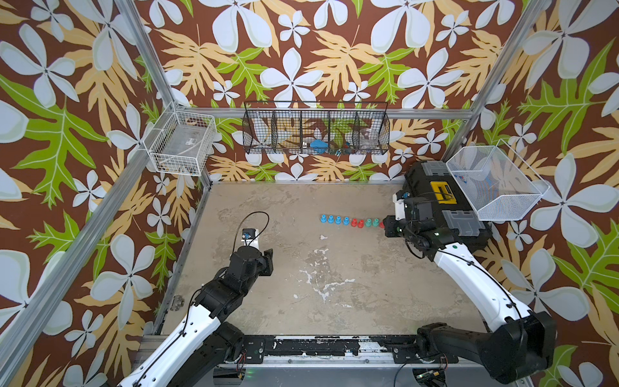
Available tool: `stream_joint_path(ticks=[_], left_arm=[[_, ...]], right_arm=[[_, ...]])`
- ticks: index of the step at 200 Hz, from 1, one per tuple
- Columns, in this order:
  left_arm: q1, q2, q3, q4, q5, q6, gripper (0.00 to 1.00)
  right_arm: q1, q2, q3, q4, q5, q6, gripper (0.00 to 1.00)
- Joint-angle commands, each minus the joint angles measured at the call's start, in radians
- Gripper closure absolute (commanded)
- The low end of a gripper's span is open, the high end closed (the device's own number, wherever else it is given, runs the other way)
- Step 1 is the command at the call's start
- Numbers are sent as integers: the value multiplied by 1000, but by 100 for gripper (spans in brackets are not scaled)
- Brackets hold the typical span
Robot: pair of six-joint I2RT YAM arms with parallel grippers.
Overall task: Close the stamp cap
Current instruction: Place the stamp at the center of the board, then reset both arms
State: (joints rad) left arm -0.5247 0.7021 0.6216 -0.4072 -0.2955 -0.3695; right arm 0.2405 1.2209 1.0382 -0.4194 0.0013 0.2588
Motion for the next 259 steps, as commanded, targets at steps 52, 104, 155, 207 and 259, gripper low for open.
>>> stream_joint_path(ticks=[52,104,155,207,259], left_arm=[[2,-33,-11,36,-11,-24,38],[4,-142,-51,115,-56,-28,22],[3,-138,-40,143,-19,-27,4],[3,-175,-47,197,-15,-8,0],[2,-187,-117,317,-22,87,0]], right_arm=[[1,-238,-150,104,90,34,63],[0,-447,-307,195,162,45,57],[1,-539,-378,214,172,37,28],[1,-578,-429,213,246,66,0],[0,-716,-613,408,227,-101,0]])
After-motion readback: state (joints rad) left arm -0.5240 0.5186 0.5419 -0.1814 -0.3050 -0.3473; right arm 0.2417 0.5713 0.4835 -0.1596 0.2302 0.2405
